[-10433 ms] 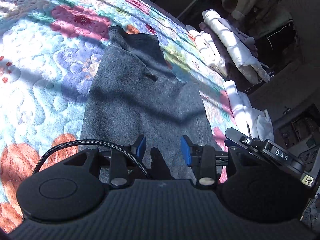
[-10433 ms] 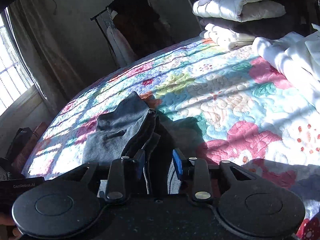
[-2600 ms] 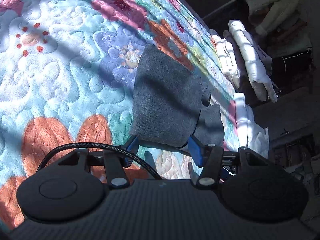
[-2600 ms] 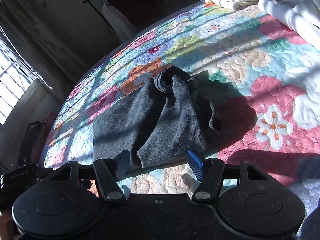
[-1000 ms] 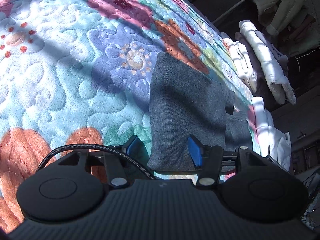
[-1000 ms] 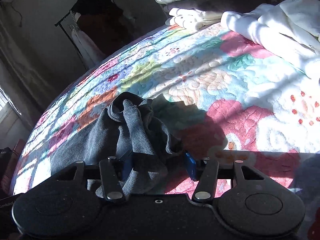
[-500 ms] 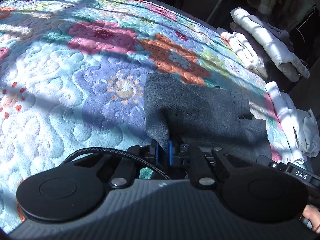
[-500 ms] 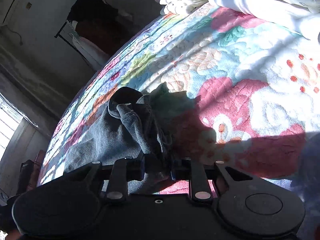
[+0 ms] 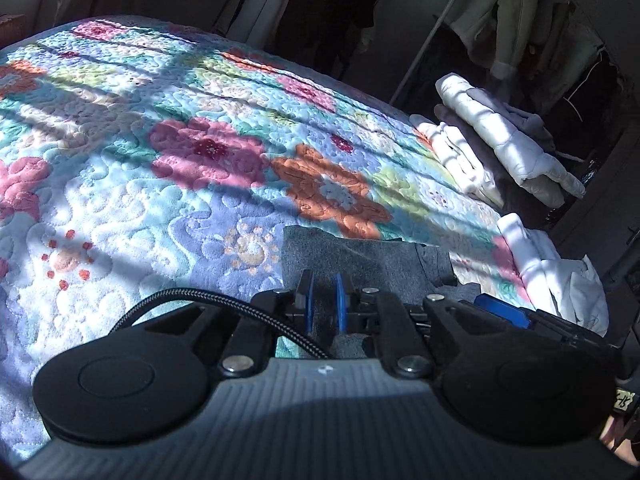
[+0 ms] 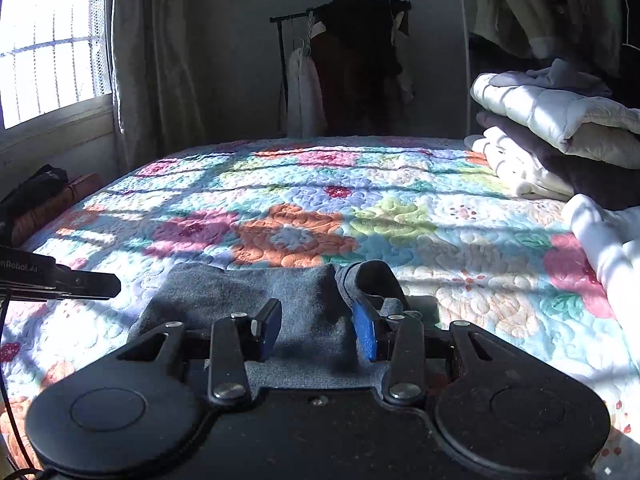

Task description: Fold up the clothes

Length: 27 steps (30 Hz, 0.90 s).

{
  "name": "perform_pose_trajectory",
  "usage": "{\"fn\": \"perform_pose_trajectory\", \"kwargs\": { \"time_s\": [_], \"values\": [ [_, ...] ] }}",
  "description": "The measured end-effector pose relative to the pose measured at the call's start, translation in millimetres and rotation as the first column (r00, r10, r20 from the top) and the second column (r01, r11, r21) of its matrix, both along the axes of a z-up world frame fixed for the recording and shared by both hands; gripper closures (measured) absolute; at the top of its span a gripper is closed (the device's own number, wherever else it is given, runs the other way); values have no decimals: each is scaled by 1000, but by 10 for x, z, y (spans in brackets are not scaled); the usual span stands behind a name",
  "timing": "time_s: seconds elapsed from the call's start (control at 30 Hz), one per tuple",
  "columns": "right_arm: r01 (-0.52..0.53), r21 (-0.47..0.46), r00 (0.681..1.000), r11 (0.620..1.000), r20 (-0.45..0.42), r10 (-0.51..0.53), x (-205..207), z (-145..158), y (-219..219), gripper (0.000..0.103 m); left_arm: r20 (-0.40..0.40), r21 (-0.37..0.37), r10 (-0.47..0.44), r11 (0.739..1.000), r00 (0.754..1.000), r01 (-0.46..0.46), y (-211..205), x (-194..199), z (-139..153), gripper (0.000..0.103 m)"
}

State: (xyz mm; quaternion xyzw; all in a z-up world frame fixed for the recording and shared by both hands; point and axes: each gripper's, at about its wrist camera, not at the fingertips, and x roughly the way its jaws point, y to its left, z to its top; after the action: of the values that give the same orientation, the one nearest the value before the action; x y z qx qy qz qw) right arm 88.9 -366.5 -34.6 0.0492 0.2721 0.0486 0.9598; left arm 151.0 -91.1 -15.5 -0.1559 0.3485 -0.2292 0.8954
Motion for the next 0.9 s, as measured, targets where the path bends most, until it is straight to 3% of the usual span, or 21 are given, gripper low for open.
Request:
{"fn": "perform_pose_trajectory", "kwargs": {
  "time_s": [0.17, 0.33, 0.57, 0.63, 0.73, 0.83, 0.9],
  "values": [
    [54, 66, 997, 996, -64, -50, 285, -269, -87, 58, -79, 17, -79, 997, 994, 80, -209, 218, -252, 93],
    [123, 93, 989, 988, -95, -115, 416, -377, -256, 58, -121, 176, -71, 980, 990, 92, -349, 360, -394, 92],
    [219, -20, 966, 975, -134, -220, 518, -380, -330, 58, -168, 135, -53, 988, 984, 77, -283, 455, -464, 92],
    [245, -18, 964, 969, -99, -246, 486, -290, -325, 57, -165, 125, -50, 990, 985, 71, -265, 445, -444, 92],
    [182, 42, 983, 982, -48, -180, 462, -153, -276, 59, -135, 140, -17, 989, 991, 36, -257, 413, -369, 92],
    [95, 155, 994, 983, -74, -84, 558, -174, -243, 67, -81, 236, 27, 972, 996, -7, -269, 383, -295, 92],
    [84, 137, 992, 987, -105, -70, 670, -261, -189, 67, -93, 230, 26, 973, 995, -4, -235, 399, -319, 92]
  ]
}}
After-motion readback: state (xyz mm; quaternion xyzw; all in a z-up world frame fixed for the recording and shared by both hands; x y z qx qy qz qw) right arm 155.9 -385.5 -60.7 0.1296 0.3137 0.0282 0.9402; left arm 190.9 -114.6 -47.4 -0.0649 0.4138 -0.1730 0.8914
